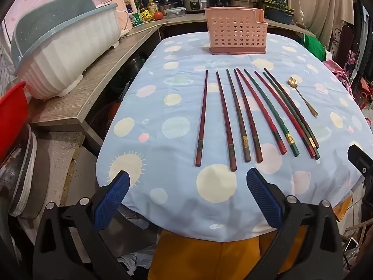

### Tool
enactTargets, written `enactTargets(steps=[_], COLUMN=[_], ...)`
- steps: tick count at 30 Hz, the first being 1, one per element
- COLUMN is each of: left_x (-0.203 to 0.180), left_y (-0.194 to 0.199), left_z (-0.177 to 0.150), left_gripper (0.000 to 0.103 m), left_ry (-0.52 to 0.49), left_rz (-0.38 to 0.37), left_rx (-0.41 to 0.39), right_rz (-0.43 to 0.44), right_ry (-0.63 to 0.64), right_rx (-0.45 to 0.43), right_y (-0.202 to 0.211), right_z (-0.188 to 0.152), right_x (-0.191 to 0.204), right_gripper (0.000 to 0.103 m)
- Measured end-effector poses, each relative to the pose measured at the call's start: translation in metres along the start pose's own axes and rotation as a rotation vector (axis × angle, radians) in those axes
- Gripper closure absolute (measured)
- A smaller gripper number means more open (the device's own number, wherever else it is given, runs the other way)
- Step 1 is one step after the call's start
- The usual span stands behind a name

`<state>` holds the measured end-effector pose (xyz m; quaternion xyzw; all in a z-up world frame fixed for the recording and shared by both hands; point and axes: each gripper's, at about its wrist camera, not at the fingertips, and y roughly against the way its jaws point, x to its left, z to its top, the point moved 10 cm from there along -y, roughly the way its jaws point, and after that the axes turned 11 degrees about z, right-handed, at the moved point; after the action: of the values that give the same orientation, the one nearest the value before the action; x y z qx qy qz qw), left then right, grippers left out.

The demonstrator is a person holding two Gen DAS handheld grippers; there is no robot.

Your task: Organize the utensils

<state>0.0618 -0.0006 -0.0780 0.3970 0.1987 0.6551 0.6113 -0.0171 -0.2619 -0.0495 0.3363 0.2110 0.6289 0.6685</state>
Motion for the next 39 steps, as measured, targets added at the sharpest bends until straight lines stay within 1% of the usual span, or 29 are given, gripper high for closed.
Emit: enactTargets(steps=[7,16,17,39], left_x=[0.008,0.005,0.005,0.006], left_y=[0.003,0.009,0.009,0.01], left_z=[0.002,0.003,0.003,0.005], left_gripper=[0.007,0.007,0.007,0.007], left_ry=[0.003,0.006,0.006,0.003], left_rz=[0.001,0.018,0.02,0.022], left_rx=[-0.009,-0.014,-0.013,-0.015], right_rz=[0.004,0.007,0.007,0.012], right_ry=[-0.003,0.0,0.0,-0.006], right_rx=[-0.003,-0.005,-0.004,-0.011], right_y=[0.003,-0.001,0.006,0.005], right_z=[-0.001,-0.001,0.002,0.001], right_x=[0.0,-0.001,0.0,0.0], right_gripper=[0.007,0.007,0.007,0.007])
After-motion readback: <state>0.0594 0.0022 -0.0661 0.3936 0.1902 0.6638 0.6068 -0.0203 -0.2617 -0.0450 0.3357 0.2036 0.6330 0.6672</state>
